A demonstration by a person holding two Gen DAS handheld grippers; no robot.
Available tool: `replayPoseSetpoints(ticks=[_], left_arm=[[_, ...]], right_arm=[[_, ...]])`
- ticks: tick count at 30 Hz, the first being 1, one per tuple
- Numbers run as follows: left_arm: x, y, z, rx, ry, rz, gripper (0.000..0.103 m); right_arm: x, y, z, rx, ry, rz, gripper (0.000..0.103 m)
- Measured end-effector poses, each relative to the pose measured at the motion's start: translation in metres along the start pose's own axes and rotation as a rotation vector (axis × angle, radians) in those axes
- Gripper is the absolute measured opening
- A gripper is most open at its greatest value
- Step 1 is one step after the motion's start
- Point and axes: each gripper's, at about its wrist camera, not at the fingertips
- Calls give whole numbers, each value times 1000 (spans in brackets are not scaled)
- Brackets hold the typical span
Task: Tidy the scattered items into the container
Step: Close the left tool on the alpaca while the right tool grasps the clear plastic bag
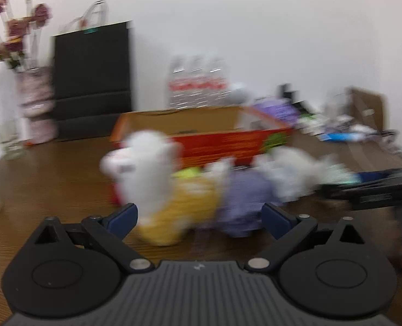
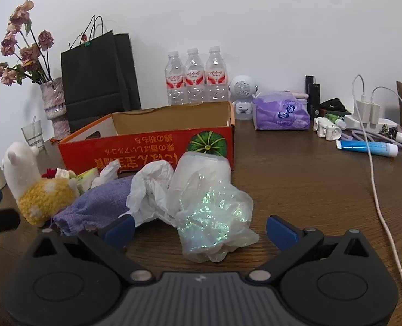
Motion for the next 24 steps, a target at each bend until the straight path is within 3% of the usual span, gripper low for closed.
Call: replayPoseSetpoints(ticks=[2,3,4,5,6,8,10,14,17,19,22,24], left_arm=[[-2,9,-23,43,3,-10,98],[-4,16,-32,53,5,-17,90],[-6,22,-40,56,-1,-18,76],[-9,26,-48,71,-26,-20,70],[-11,27,-55,110,-73,-15,54],[-11,24,-59,157,-140,5,48],[-7,16,-54,167,-138,22,44],[3,3,-33,62,-193,32,42],[11,-13,2,-174,-218,59,41],[20,-24,26,-268,-228,100,41],[36,-32,55,-338,-209,132,44],[38,-35,64,-311,-201,130,51]], right_arm=[[0,0,0,-7,2,1,103],[0,1,0,-10,3,2,103],[0,2,0,-12,3,0,103],[0,3,0,-12,5,-3,103],[0,5,-1,-14,7,-6,101],[-2,7,-1,-18,11,-13,95],[-3,8,-1,-21,14,-15,90],[-3,7,-3,-31,8,-10,81],[-3,5,-3,-14,0,-7,67],[-3,2,-2,1,1,-3,59],[-1,-3,-1,9,-12,-3,57],[1,-8,-2,1,-23,-2,57]])
Point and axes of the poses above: each gripper's, at about its wrist camera, not at the fingertips, and y roughly the way its jaws point, z to its right, x to its underside, and after that the axes turned 15 degrees about x, right-handed
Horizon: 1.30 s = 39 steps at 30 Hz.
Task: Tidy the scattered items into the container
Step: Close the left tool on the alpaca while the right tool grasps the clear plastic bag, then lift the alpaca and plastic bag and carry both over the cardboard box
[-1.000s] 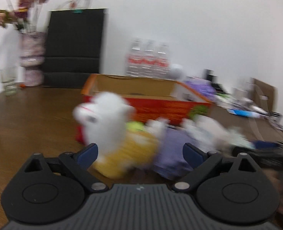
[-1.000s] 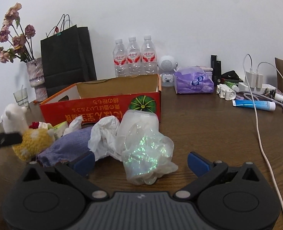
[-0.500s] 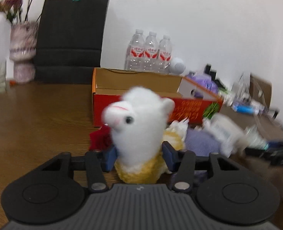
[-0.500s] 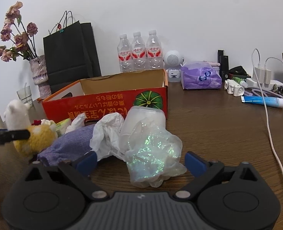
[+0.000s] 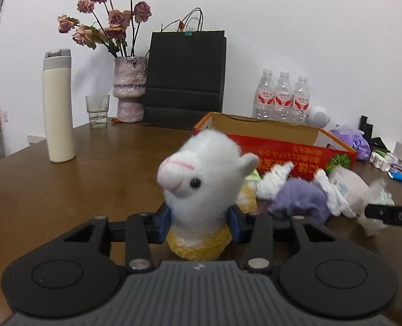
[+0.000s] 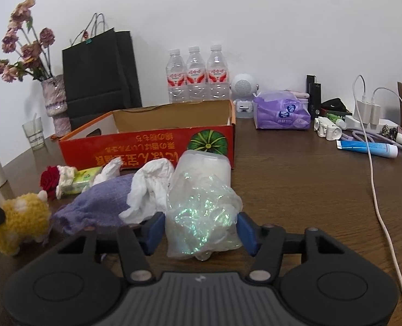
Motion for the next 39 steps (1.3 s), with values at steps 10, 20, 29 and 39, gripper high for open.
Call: replayPoseSetpoints(ticks=[10,20,29,39], left_arm=[[-24,41,-18,382,372,-260,71],[-33,42,-37,206,28,-273,56],[-24,20,-23,162,-51,-194,87],[-21,36,-36,263,-1,-246,57]], right_arm=[[7,-13,0,-21,-3,-9,58],[9,-25,4,1,0,-17,57],[26,-49,-22,-51,-94,-34,79],[10,-28,-6,-74,-14,-86,69]])
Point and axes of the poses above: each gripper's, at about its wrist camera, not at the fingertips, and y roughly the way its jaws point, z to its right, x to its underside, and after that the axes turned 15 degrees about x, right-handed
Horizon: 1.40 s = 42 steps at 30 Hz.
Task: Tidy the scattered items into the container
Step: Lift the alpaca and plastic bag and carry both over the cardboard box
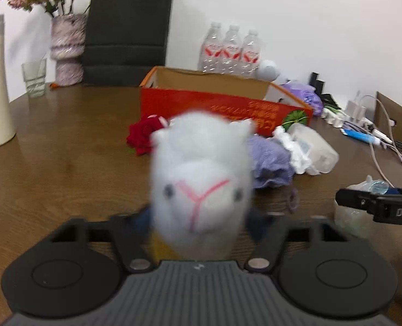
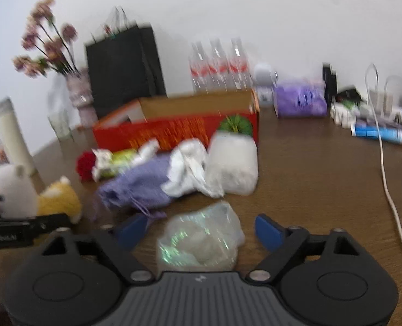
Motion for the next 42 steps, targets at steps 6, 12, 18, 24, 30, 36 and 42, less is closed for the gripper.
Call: replayPoseSetpoints(ticks=[6,12,18,24,30,36,42], left_arm=[[8,-10,6,-55,-14,54,52],[5,-55,40,-99,65,264,52],[26,-86,83,-81,191,340,53],[66,-99,95,-61,156,341,54],[88,-117,101,-73,176,364,55],[84,-120,100,-99,189,368,55],[56,-105,88,-124,154,350,55]], right_arm=[[14,-1,-9,15,-30,-8,41],[7,-47,-13,11,-19,162,40],[16,-99,-25,-10,-33,313,42],[57,-121,-33,10,-42,326,43],[83,-149,-28,-1,25,369,43],[86,-151,-30,-5,33,380,43],[72,-135,-35,-2,31,353,43]])
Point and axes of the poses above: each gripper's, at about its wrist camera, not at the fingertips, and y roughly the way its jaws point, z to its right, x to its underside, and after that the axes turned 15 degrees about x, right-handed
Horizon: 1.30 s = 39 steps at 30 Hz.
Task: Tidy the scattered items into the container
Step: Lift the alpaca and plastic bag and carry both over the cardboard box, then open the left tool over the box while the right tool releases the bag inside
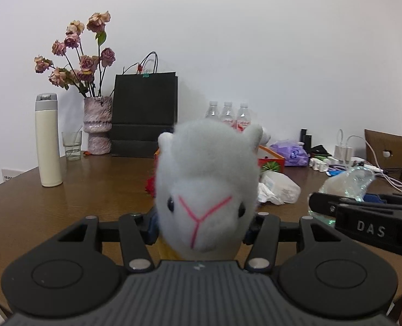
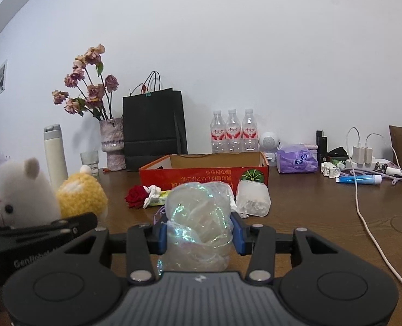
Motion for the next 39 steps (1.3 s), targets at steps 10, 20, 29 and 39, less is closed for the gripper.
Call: replayPoseSetpoints(ticks=[10,20,29,39], left_arm=[[-66,102,-37,44,-24,-10,55],[-163,289,-100,43,-27,-114,55],[-163,441,-135,47,-72,-413,54],[-142,491,-153,13,-71,-559,71]], right_arm=[[-56,96,8,17,-21,-33,45],[-151,289,16,-9,-56,-158,46],[-182,474,4,-1,-86,-500,46],[-155,548,-15,45,-171,-649,47]])
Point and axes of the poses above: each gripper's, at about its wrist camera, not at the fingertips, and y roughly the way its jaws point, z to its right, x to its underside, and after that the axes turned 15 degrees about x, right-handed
